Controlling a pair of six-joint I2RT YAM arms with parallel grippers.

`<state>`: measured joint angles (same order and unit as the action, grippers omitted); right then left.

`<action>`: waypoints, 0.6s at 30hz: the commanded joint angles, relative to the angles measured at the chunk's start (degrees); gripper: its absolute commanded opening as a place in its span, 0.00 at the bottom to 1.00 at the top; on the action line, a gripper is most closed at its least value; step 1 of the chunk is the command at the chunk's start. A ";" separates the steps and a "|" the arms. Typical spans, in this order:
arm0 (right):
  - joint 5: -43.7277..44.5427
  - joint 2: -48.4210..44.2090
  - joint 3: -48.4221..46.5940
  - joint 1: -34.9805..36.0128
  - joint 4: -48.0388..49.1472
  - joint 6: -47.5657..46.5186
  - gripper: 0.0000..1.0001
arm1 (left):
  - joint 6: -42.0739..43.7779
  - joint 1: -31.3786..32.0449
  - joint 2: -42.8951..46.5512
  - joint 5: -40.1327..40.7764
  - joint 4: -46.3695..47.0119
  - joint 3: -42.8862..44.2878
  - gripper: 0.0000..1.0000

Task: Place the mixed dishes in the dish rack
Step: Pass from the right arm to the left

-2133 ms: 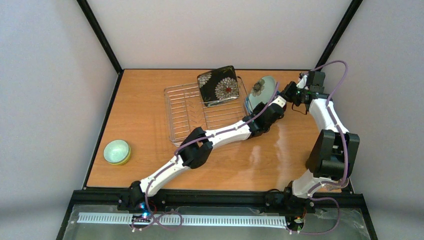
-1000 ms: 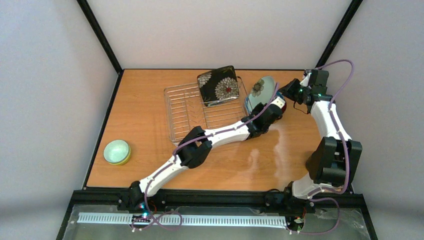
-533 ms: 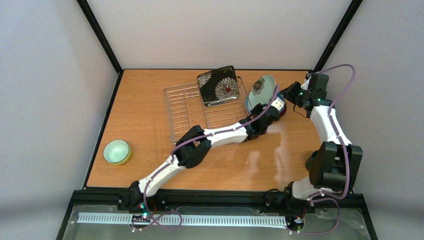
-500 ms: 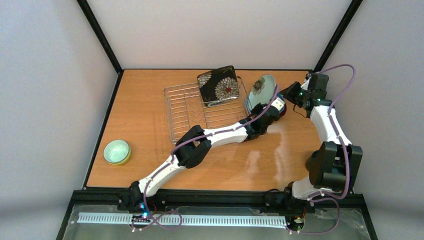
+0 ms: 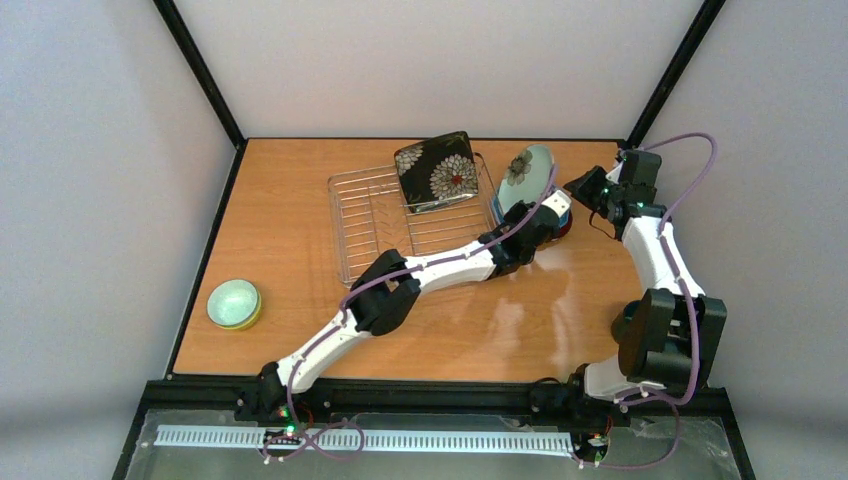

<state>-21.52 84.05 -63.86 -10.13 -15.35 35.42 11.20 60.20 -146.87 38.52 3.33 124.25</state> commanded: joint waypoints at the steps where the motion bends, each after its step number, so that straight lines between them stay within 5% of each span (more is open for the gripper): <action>1: 1.19 -1.68 1.04 -0.92 1.19 0.59 0.58 | 0.49 -0.18 4.42 0.63 3.73 7.07 0.00; 18: 3.90 -4.96 3.36 -2.00 2.73 3.90 0.58 | -4.25 -0.19 8.17 1.80 -4.67 16.20 0.00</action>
<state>-19.53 80.88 -61.69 -11.92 -13.74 38.06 9.28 60.16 -146.82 37.23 -3.05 134.74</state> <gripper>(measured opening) 0.577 0.078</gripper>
